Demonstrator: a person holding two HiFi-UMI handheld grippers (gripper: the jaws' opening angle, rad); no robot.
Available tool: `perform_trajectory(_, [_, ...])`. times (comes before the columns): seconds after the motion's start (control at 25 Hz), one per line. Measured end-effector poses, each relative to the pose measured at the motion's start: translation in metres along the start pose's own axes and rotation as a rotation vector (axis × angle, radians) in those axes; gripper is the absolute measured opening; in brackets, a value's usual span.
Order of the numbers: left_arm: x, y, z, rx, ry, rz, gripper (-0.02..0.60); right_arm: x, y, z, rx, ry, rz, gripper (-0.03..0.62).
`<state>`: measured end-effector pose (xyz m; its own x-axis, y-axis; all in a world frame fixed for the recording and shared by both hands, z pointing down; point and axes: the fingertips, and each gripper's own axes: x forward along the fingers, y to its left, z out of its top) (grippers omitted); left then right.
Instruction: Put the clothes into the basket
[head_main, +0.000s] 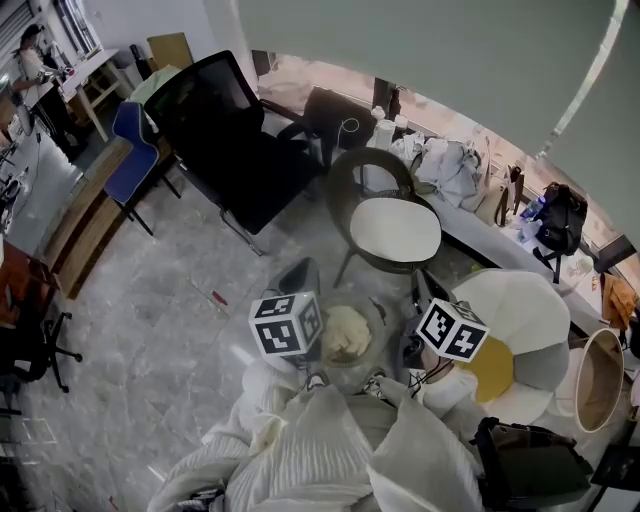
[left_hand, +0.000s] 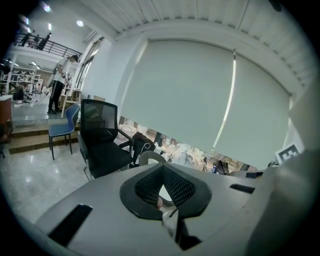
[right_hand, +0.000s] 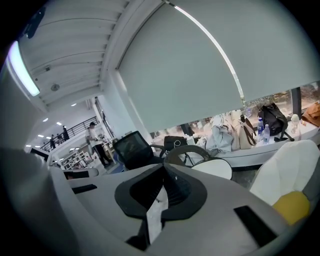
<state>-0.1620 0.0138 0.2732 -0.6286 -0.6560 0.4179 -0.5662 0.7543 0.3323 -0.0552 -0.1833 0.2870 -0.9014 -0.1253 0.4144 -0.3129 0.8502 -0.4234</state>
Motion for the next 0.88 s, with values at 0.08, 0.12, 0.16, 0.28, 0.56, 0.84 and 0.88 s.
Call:
perform_trajectory(0.08, [-0.001,0.000,-0.001,0.001,0.001,-0.002,-0.003,-0.003,-0.002,0.000,0.002,-0.001,-0.007,0.025])
perform_trajectory(0.12, [-0.002,0.000,-0.001,0.002,0.001,-0.002,-0.003,-0.004,-0.002,0.000,0.002,-0.003,-0.009,0.025])
perform_trajectory(0.16, [-0.002,0.000,-0.001,0.003,0.000,-0.002,-0.003,-0.005,-0.002,0.000,0.002,-0.004,-0.010,0.025])
perform_trajectory(0.28, [-0.003,0.000,0.000,0.004,-0.001,-0.003,-0.003,-0.006,-0.001,0.002,0.001,-0.005,-0.013,0.025])
perform_trajectory(0.56, [-0.007,-0.001,-0.003,0.002,-0.002,-0.008,-0.003,-0.010,-0.001,-0.003,-0.012,0.004,-0.018,0.025])
perform_trajectory(0.84, [-0.011,0.000,-0.006,-0.001,0.005,-0.010,-0.003,-0.014,0.001,-0.004,-0.010,0.007,-0.021,0.025])
perform_trajectory(0.88, [-0.012,0.000,-0.007,-0.002,0.007,-0.010,-0.003,-0.015,0.001,-0.005,-0.008,0.007,-0.022,0.025])
